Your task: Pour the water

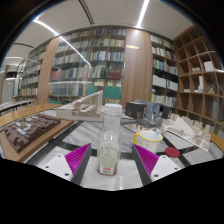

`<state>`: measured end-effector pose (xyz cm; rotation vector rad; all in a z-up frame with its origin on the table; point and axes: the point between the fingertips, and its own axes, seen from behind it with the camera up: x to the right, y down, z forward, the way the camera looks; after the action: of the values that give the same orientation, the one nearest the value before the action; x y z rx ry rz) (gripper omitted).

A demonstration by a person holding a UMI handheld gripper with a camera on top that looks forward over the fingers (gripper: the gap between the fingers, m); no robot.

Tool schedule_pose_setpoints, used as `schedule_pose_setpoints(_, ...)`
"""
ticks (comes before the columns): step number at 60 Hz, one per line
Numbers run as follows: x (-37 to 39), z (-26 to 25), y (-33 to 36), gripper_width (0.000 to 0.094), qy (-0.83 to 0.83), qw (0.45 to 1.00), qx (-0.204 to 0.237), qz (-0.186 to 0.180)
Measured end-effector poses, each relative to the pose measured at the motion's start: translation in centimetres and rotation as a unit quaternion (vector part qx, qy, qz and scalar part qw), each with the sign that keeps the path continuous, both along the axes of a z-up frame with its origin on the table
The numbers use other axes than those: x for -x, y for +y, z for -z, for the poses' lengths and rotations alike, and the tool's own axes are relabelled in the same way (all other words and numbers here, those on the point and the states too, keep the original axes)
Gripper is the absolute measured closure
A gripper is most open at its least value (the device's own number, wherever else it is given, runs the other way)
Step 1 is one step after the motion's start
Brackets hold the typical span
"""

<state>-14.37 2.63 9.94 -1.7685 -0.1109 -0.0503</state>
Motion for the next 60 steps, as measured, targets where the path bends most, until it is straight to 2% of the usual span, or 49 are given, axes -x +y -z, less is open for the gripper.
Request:
schedule_pose_setpoints(5,0.6,1.2,2.7,0.02,0.004,1.0,0.006,0.011)
schedule_pose_setpoints(10,0.7,2.1,4.5,0.0266,-0.003,1.0,0.009,0.019)
schedule_pose_setpoints(14,0.7,2.0,5.1,0.04,-0.002,1.0,0.002,0.019)
schedule_pose_setpoints(23,0.8,2.1,4.9,0.0515,0.017,1.0,0.005,0.014)
schedule_pose_setpoints(31,1.6,0.9,4.7,0.0534,0.04,0.999,0.0,-0.006)
schedule_pose_setpoints(42,4.8,-7.6,4.4,0.0534,0.184,0.977,-0.047,-0.094)
schedule_pose_setpoints(48,4.8,-12.0,4.6,0.0538,0.35,0.924,-0.037,-0.15)
schedule_pose_setpoints(54,4.5,-15.7,5.4,0.0537,0.517,0.833,-0.013,-0.197)
schedule_pose_setpoints(60,2.3,-16.6,7.3,0.0537,0.65,0.729,0.014,-0.213)
